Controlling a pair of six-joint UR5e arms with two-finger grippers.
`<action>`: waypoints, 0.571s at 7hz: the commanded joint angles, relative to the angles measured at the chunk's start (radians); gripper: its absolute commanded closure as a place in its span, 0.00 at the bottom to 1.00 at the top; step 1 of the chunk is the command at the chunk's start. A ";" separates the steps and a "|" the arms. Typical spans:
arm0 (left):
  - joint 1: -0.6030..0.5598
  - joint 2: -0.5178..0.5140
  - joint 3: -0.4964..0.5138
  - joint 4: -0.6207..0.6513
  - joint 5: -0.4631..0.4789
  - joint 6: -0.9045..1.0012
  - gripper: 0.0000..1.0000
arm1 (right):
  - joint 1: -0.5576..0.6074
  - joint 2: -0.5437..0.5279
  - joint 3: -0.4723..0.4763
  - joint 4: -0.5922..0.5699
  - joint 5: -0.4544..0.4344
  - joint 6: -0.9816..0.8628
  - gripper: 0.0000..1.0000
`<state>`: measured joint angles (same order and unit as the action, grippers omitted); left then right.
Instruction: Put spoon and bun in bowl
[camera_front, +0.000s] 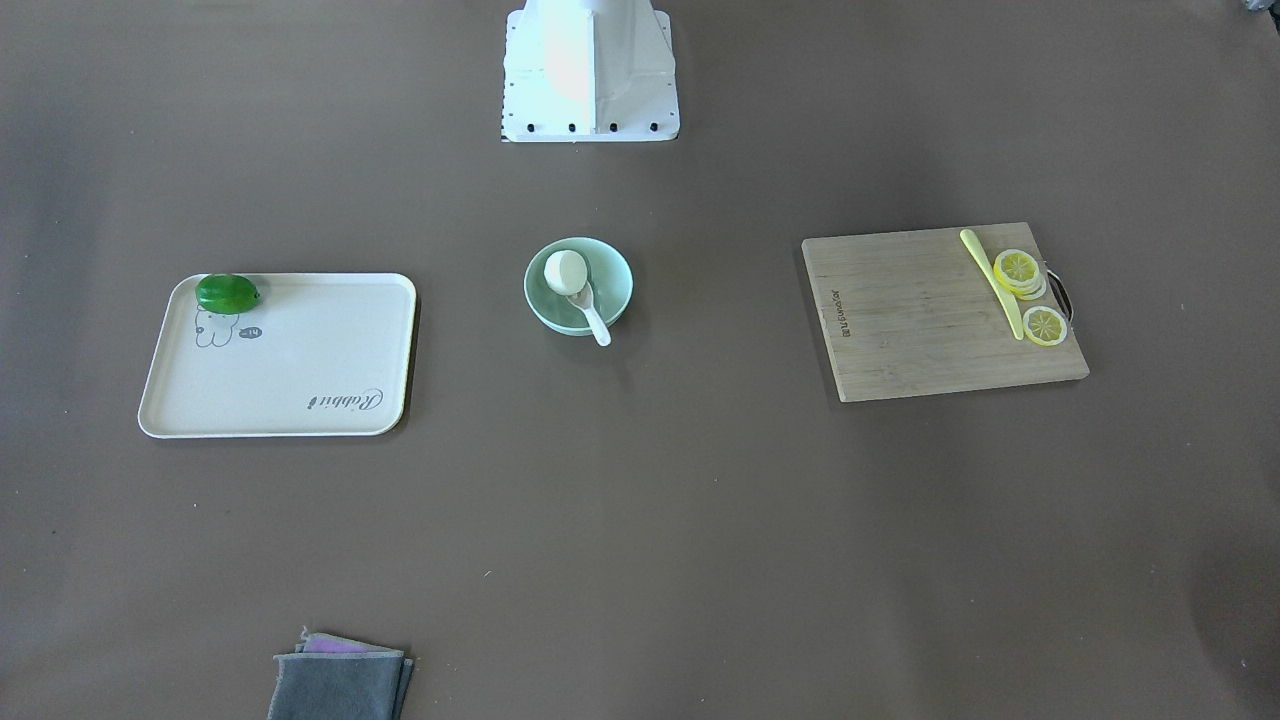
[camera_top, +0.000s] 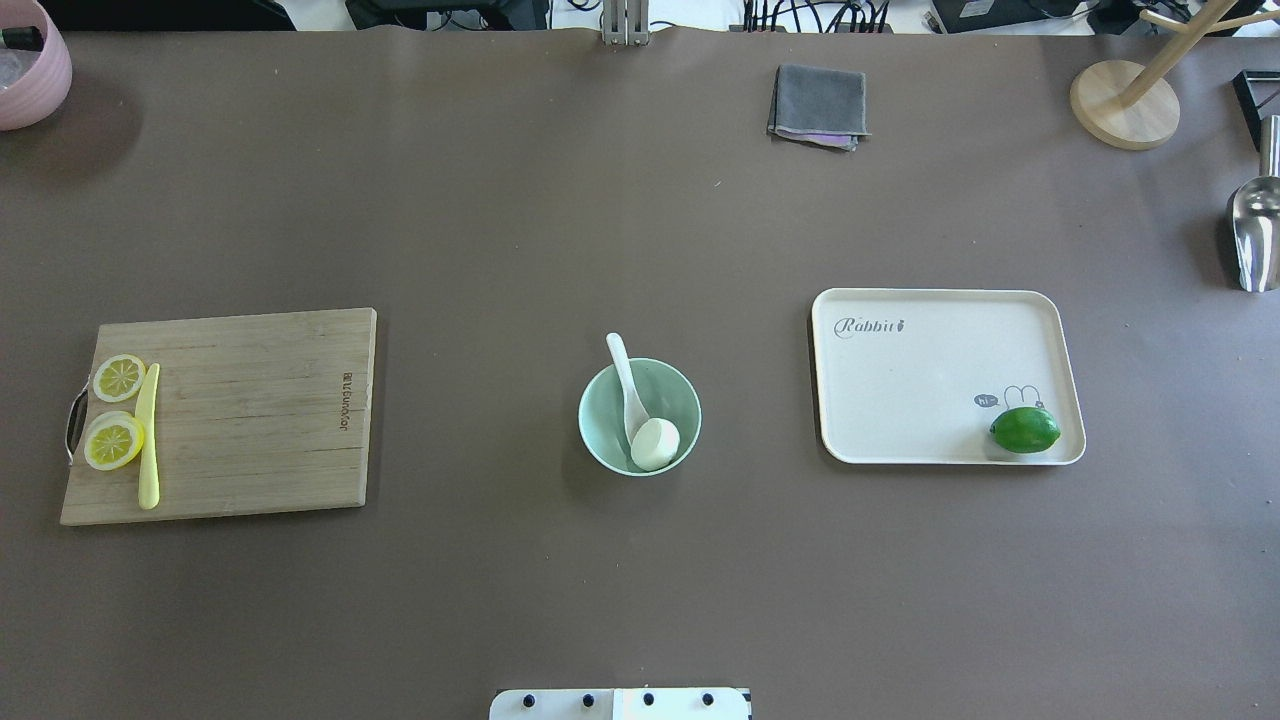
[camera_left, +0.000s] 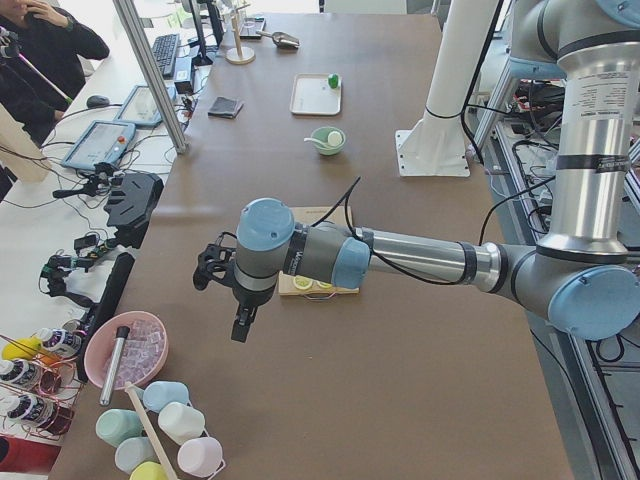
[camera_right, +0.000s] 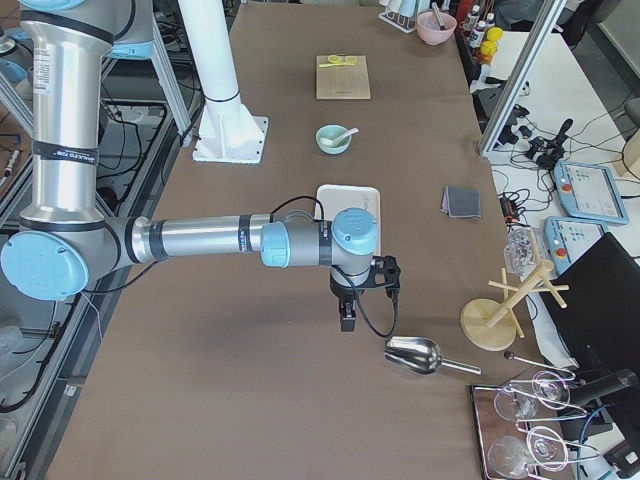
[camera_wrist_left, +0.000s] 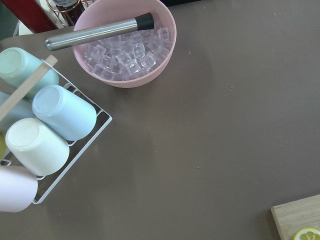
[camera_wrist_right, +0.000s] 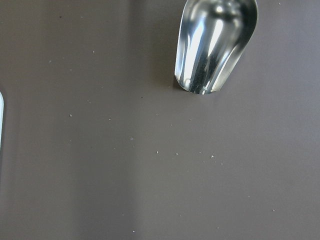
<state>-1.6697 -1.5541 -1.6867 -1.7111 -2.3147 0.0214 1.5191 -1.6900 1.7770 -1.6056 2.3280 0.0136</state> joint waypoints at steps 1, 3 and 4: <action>-0.001 0.040 0.003 -0.001 0.001 -0.012 0.02 | 0.009 -0.020 -0.023 0.001 0.001 0.005 0.00; 0.004 0.032 -0.007 0.004 0.005 -0.014 0.02 | 0.009 -0.020 -0.022 0.001 -0.007 0.012 0.00; 0.005 0.032 -0.005 0.005 0.005 -0.014 0.02 | 0.009 -0.019 -0.019 0.001 -0.007 0.014 0.00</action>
<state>-1.6663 -1.5205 -1.6920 -1.7081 -2.3105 0.0083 1.5278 -1.7097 1.7559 -1.6046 2.3221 0.0254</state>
